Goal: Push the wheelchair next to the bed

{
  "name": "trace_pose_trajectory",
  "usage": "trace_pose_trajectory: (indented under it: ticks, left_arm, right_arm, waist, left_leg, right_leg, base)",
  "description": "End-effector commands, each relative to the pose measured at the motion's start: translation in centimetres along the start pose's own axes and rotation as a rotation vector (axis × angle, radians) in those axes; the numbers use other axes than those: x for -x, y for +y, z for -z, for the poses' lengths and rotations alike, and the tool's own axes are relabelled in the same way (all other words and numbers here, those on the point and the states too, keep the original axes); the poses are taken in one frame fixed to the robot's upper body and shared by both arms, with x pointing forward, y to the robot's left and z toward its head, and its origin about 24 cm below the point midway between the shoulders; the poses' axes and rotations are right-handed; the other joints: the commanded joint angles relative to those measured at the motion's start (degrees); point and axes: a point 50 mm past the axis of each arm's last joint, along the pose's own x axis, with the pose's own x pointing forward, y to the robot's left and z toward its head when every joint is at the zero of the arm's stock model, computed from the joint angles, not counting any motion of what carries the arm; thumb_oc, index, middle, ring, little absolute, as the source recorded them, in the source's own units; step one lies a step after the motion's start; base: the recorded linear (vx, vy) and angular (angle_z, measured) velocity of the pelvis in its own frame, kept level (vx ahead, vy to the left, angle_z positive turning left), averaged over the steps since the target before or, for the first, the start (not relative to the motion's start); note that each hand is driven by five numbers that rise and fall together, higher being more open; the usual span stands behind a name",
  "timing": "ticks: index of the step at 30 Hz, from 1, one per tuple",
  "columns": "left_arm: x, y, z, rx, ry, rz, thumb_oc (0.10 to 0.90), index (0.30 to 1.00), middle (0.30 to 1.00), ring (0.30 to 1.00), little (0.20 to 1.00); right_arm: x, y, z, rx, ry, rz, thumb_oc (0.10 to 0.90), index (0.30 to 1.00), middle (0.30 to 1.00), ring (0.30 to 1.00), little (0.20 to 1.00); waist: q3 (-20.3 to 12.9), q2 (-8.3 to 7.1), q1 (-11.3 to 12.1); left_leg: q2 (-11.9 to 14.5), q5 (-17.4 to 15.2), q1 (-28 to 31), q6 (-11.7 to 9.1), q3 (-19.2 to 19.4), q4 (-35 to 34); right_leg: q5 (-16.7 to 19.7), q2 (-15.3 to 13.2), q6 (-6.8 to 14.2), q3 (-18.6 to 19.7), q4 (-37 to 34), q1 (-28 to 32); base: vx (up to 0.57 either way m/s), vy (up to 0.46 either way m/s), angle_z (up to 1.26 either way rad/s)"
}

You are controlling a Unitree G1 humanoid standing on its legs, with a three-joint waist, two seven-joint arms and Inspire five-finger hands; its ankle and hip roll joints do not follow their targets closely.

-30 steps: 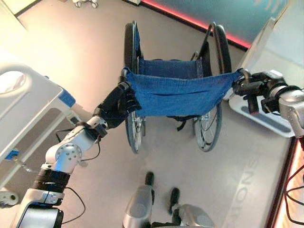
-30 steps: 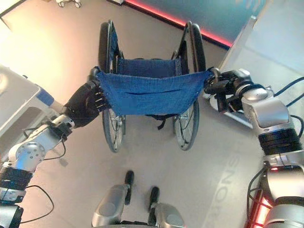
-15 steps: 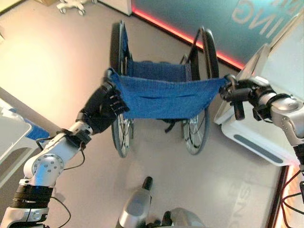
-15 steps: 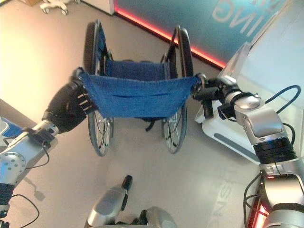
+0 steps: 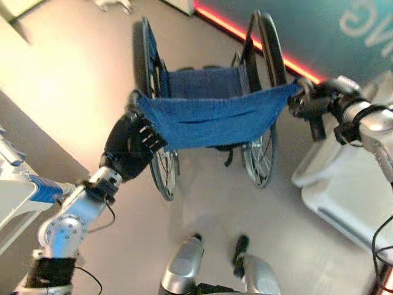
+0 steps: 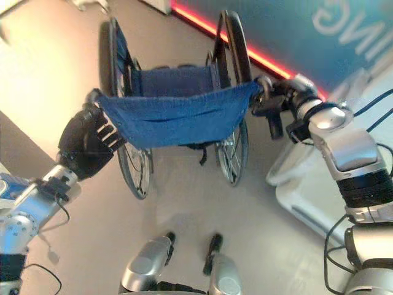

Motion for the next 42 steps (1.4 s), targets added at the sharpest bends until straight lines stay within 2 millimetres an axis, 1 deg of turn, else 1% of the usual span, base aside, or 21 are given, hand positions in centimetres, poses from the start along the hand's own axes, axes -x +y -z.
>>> trace_pose_trajectory:
  ticks: [1,4,6,8,10,12,13,16,17,18,21,23,27,29,32,33,36,37,38,39,42]
  left_arm:
    - [1.8,-6.7,-6.0,-0.156,-0.318,0.391,0.400,0.300,0.300,0.300,0.300]
    - [1.7,-6.9,-4.8,-0.134,-0.273,0.429,0.400,0.300,0.300,0.300,0.300]
    - [1.6,-7.1,-4.6,-0.129,-0.264,0.432,0.400,0.300,0.300,0.300,0.300]
    - [0.9,-7.8,-4.2,-0.116,-0.245,0.454,0.400,0.300,0.300,0.300,0.300]
    - [0.3,-8.5,-3.7,-0.104,-0.233,0.489,0.400,0.300,0.300,0.300,0.300]
    - [-0.2,-9.0,-3.1,-0.091,-0.221,0.515,0.400,0.300,0.300,0.300,0.300]
    - [-1.0,-9.6,-2.1,-0.063,-0.193,0.562,0.400,0.300,0.300,0.300,0.300]
    - [-1.9,-10.5,-1.1,-0.042,-0.175,0.624,0.400,0.300,0.300,0.300,0.300]
    - [-2.1,-10.7,-1.2,-0.040,-0.175,0.631,0.400,0.300,0.300,0.300,0.300]
    - [-2.4,-10.8,-1.3,-0.045,-0.193,0.616,0.400,0.300,0.300,0.300,0.300]
    - [-2.3,-10.6,-1.6,-0.043,-0.185,0.572,0.400,0.300,0.300,0.300,0.300]
    - [-2.0,-10.1,-1.9,-0.047,-0.178,0.536,0.400,0.300,0.300,0.300,0.300]
    - [-1.4,-9.4,-2.6,-0.053,-0.184,0.523,0.400,0.300,0.300,0.300,0.300]
    - [-1.2,-9.3,-2.8,-0.060,-0.189,0.524,0.400,0.300,0.300,0.300,0.300]
    - [-0.9,-8.8,-3.6,-0.075,-0.188,0.497,0.400,0.300,0.300,0.300,0.300]
    - [-0.9,-8.4,-4.0,-0.077,-0.192,0.475,0.400,0.300,0.300,0.300,0.300]
    - [-0.7,-7.6,-4.4,-0.082,-0.211,0.430,0.400,0.300,0.300,0.300,0.300]
    - [-0.5,-7.2,-4.5,-0.085,-0.221,0.414,0.400,0.300,0.300,0.300,0.300]
    - [-0.4,-7.0,-4.5,-0.089,-0.227,0.406,0.400,0.300,0.300,0.300,0.300]
    - [-0.2,-6.9,-4.7,-0.099,-0.235,0.395,0.400,0.300,0.300,0.300,0.300]
    - [0.0,-7.2,-5.3,-0.124,-0.247,0.388,0.400,0.300,0.300,0.300,0.300]
  right_arm:
    - [1.6,4.1,-6.8,0.055,-0.412,-0.152,0.400,0.300,0.300,0.300,0.300]
    - [1.2,4.8,-6.0,0.073,-0.392,-0.142,0.400,0.300,0.300,0.300,0.300]
    - [1.1,5.1,-5.8,0.077,-0.388,-0.142,0.400,0.300,0.300,0.300,0.300]
    - [1.0,5.4,-5.8,0.089,-0.377,-0.131,0.400,0.300,0.300,0.300,0.300]
    - [0.7,5.3,-6.2,0.101,-0.368,-0.100,0.400,0.300,0.300,0.300,0.300]
    - [0.3,5.1,-6.4,0.115,-0.362,-0.078,0.400,0.300,0.300,0.300,0.300]
    - [0.0,4.4,-6.3,0.134,-0.332,-0.035,0.400,0.300,0.300,0.300,0.300]
    - [0.2,2.7,-6.1,0.145,-0.308,0.017,0.400,0.300,0.300,0.300,0.300]
    - [0.2,2.4,-6.1,0.145,-0.307,0.022,0.400,0.300,0.300,0.300,0.300]
    - [0.3,1.8,-6.5,0.144,-0.317,0.010,0.400,0.300,0.300,0.300,0.300]
    - [0.3,1.2,-6.5,0.152,-0.307,-0.006,0.400,0.300,0.300,0.300,0.300]
    - [0.5,0.7,-6.7,0.155,-0.306,-0.016,0.400,0.300,0.300,0.300,0.300]
    - [0.7,0.4,-6.9,0.156,-0.300,-0.017,0.400,0.300,0.300,0.300,0.300]
    - [0.6,0.5,-6.9,0.159,-0.302,-0.017,0.400,0.300,0.300,0.300,0.300]
    - [0.6,1.1,-6.8,0.162,-0.330,-0.045,0.400,0.300,0.300,0.300,0.300]
    - [0.6,1.4,-6.9,0.157,-0.346,-0.063,0.400,0.300,0.300,0.300,0.300]
    - [0.5,2.5,-6.9,0.156,-0.383,-0.099,0.400,0.300,0.300,0.300,0.300]
    - [0.5,3.0,-6.8,0.153,-0.394,-0.112,0.400,0.300,0.300,0.300,0.300]
    - [0.5,3.3,-6.8,0.151,-0.398,-0.120,0.400,0.300,0.300,0.300,0.300]
    - [0.4,3.8,-7.0,0.151,-0.402,-0.127,0.400,0.300,0.300,0.300,0.300]
    - [0.1,4.3,-7.7,0.131,-0.406,-0.121,0.400,0.300,0.300,0.300,0.300]
  waist:
    - [-18.1,-5.71,3.2]
    - [-19.1,-5.07,3.1]
    - [-19.4,-4.32,3.1]
    - [-19.6,-3.22,2.3]
    - [-19.1,-2.52,2.2]
    - [-19.1,-1.08,1.8]
    - [-18.7,1.18,-0.1]
    - [-17.8,1.84,-2.0]
    - [-17.8,1.60,-2.2]
    - [-18.9,0.86,-2.1]
    - [-20.5,-0.54,-2.5]
    - [-21.0,-1.82,-2.1]
    - [-20.9,-2.65,-1.4]
    - [-20.6,-2.71,-1.0]
    - [-20.0,-2.49,-0.2]
    - [-19.8,-1.70,0.0]
    - [-19.3,-0.38,0.1]
    - [-18.7,-0.52,0.2]
    - [-18.4,-0.44,0.4]
    - [-17.8,-1.16,0.9]
    - [-16.9,-1.98,2.8]
  left_leg:
    - [1.9,-1.3,-5.1,5.1,3.3,13.5]
    - [0.1,-0.1,-2.5,5.3,3.2,14.4]
    - [-1.5,-1.5,0.0,5.6,3.1,9.8]
    - [-2.0,-4.3,5.0,6.7,3.8,-5.2]
    - [-3.4,-6.2,10.4,7.9,1.5,-21.0]
    - [-4.4,-2.9,13.5,8.7,0.6,-31.6]
    - [-4.4,3.4,15.5,8.6,6.2,-40.1]
    - [-5.7,5.0,14.6,9.1,10.5,-40.0]
    - [-6.0,4.6,14.5,9.6,9.9,-39.5]
    - [-7.8,3.7,15.0,11.2,6.3,-39.4]
    - [-10.1,3.1,16.8,13.2,3.4,-40.1]
    - [-11.8,2.8,17.5,14.3,1.1,-40.1]
    - [-13.0,2.8,17.0,15.4,-1.1,-38.5]
    - [-13.1,2.7,16.7,15.5,-1.4,-37.7]
    - [-12.9,2.2,16.3,15.2,-2.3,-34.8]
    - [-11.7,1.8,16.4,14.4,-2.6,-33.1]
    - [-9.0,0.1,16.4,12.9,-2.5,-30.1]
    - [-7.8,-1.6,16.5,12.1,-2.0,-28.3]
    - [-7.0,-2.4,16.6,11.8,-1.6,-27.4]
    - [-5.8,-4.3,16.4,10.9,-1.8,-25.7]
    - [-2.3,-6.2,16.1,9.0,-2.6,-24.0]
  right_leg:
    - [0.6,-1.5,1.6,-0.1,-0.1,-2.9]
    - [-0.4,0.7,-0.7,-3.4,0.6,-3.5]
    - [-0.7,1.0,-0.5,-5.3,1.8,-4.2]
    - [2.3,0.9,0.8,-8.1,4.9,-6.3]
    - [6.6,0.7,3.0,-10.1,7.4,-8.8]
    - [9.9,0.5,4.7,-12.8,11.4,-11.5]
    - [10.0,0.0,5.5,-16.6,14.9,-11.9]
    - [7.6,0.0,4.5,-20.3,16.2,-9.8]
    - [6.8,0.0,4.2,-21.1,16.7,-9.5]
    - [6.7,0.8,4.1,-22.3,19.9,-10.0]
    - [11.1,2.1,6.8,-24.3,26.5,-12.4]
    - [14.2,2.7,9.3,-23.8,30.6,-12.8]
    - [18.3,5.2,10.9,-21.6,33.6,-11.2]
    - [18.3,5.3,10.8,-20.3,33.9,-10.9]
    - [13.9,1.6,9.2,-15.8,31.7,-9.5]
    - [9.7,-1.9,6.9,-14.4,29.4,-9.2]
    - [5.7,-6.7,4.6,-11.6,24.0,-8.5]
    - [6.1,-9.3,4.7,-8.0,18.3,-7.7]
    - [6.4,-9.8,5.0,-6.3,15.7,-7.1]
    - [8.5,-11.9,6.3,-2.2,8.8,-5.9]
    - [10.4,-14.0,8.6,0.1,2.6,-3.2]
  base:
    - [0.28,-0.196,0.48]
    - [0.35,-0.195,0.38]
    - [0.30,-0.118,0.56]
    - [0.38,-0.106,0.52]
    - [0.28,-0.043,0.73]
    - [0.25,0.039,0.63]
    - [0.33,0.093,1.12]
    - [0.26,0.057,1.40]
    - [0.40,0.029,1.07]
    - [0.37,0.027,0.80]
    - [0.46,0.032,0.36]
    - [0.38,0.003,0.68]
    - [0.27,-0.041,0.50]
    - [0.18,-0.103,0.35]
    - [0.23,-0.175,0.13]
    - [0.23,-0.202,0.21]
    - [0.22,-0.259,0.38]
    - [0.22,-0.318,0.48]
    - [0.30,-0.467,0.07]
    - [0.31,-0.516,0.01]
    - [0.27,-0.485,0.11]
